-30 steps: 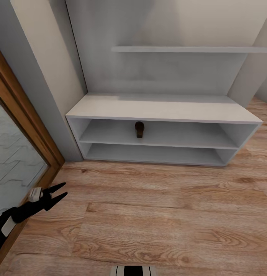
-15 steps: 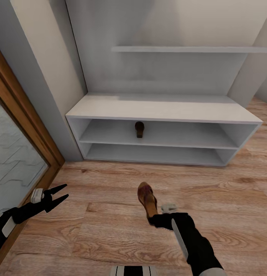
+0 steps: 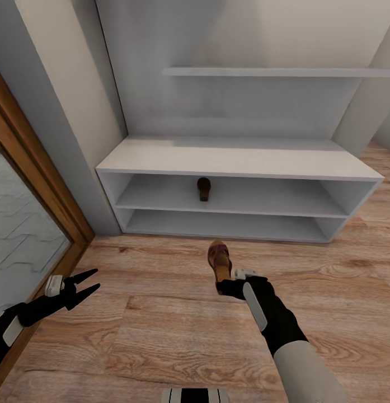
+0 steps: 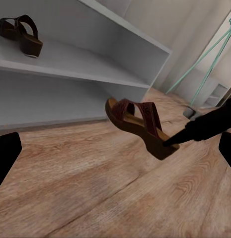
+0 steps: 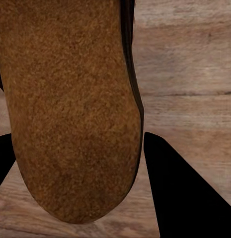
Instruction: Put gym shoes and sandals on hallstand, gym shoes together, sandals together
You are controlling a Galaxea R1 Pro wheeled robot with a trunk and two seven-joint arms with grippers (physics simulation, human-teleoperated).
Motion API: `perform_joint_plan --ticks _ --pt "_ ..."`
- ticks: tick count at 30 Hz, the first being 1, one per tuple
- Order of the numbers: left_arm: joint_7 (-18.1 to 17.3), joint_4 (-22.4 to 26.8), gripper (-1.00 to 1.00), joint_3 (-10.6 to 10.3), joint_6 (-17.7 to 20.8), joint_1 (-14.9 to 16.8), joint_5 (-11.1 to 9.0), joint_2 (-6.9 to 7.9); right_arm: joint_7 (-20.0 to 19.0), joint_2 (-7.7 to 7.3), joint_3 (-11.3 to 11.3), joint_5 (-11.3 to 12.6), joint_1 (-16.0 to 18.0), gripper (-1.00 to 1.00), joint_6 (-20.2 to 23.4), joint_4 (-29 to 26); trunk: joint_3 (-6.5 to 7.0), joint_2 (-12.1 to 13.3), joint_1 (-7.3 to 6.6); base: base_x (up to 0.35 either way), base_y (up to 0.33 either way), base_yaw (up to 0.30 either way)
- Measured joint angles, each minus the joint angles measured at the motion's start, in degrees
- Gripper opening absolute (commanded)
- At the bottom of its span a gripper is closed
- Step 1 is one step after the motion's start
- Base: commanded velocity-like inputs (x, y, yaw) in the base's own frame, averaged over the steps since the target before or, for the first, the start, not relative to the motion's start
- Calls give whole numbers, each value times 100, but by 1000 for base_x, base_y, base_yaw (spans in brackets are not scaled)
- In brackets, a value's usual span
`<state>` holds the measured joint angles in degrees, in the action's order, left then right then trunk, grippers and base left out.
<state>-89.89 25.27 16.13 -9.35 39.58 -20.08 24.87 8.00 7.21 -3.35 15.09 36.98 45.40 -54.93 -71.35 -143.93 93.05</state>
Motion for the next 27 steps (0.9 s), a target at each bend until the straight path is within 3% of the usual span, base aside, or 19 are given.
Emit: perform_joint_plan --ticks 7,27 --pt "0 0 100 0 0 -4 0 0 27 -7 -25 93 8 -100 -13 -3 0 0 0 0 0 0" --pt "26 82 100 -14 44 -29 -26 27 -64 -8 23 37 -60 -100 49 -15 0 0 0 0 0 0"
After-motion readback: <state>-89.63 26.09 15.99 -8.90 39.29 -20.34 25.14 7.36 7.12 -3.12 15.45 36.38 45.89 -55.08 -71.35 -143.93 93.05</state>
